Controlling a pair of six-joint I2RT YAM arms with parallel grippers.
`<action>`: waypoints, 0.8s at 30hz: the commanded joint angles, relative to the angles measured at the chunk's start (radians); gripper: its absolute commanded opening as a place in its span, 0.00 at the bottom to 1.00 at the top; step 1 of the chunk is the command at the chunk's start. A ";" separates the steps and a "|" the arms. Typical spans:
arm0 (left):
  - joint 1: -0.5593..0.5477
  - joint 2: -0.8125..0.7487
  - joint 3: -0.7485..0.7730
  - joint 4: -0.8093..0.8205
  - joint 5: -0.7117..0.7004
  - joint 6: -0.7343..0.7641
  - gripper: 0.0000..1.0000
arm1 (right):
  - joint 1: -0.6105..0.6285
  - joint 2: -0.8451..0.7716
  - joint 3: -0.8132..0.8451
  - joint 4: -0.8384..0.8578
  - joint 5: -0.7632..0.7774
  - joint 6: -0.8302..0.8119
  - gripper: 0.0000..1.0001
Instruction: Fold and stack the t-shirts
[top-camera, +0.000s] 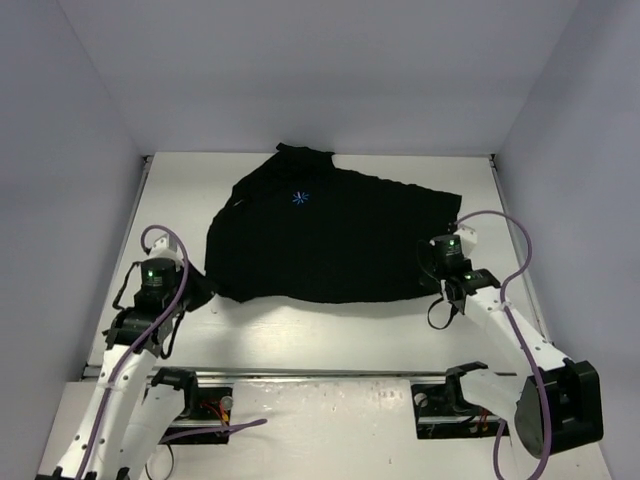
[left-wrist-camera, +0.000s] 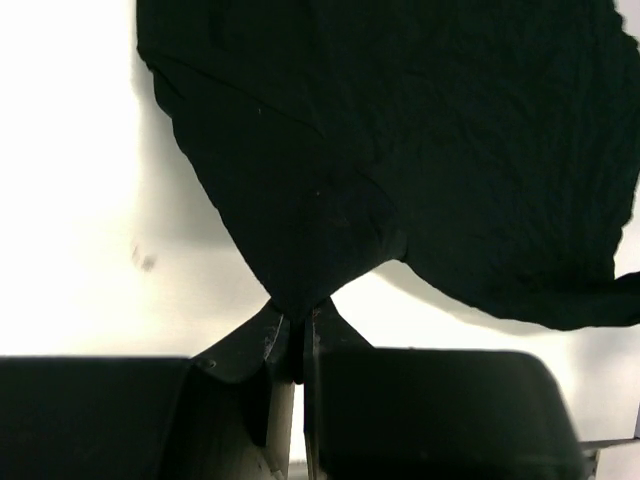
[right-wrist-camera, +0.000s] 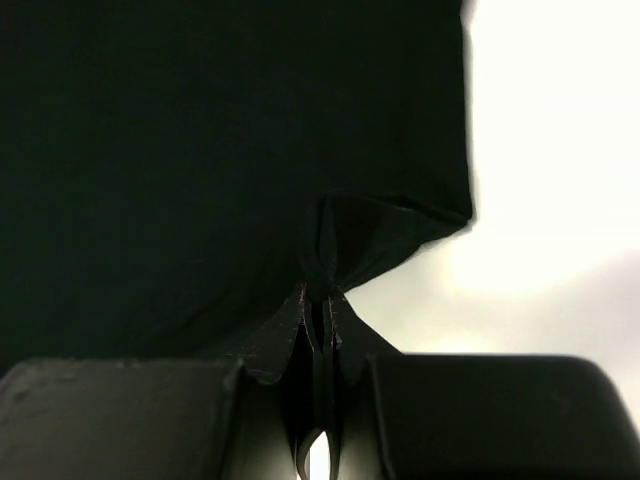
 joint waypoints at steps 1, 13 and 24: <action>-0.039 -0.033 -0.007 -0.182 -0.054 -0.118 0.00 | -0.030 0.043 -0.015 -0.147 0.096 0.164 0.05; -0.071 -0.104 0.171 -0.284 -0.002 -0.116 0.57 | -0.081 0.073 0.220 -0.226 0.195 0.037 0.59; -0.113 0.635 0.644 -0.175 -0.029 0.350 0.59 | -0.089 0.384 0.449 -0.193 0.114 -0.118 0.59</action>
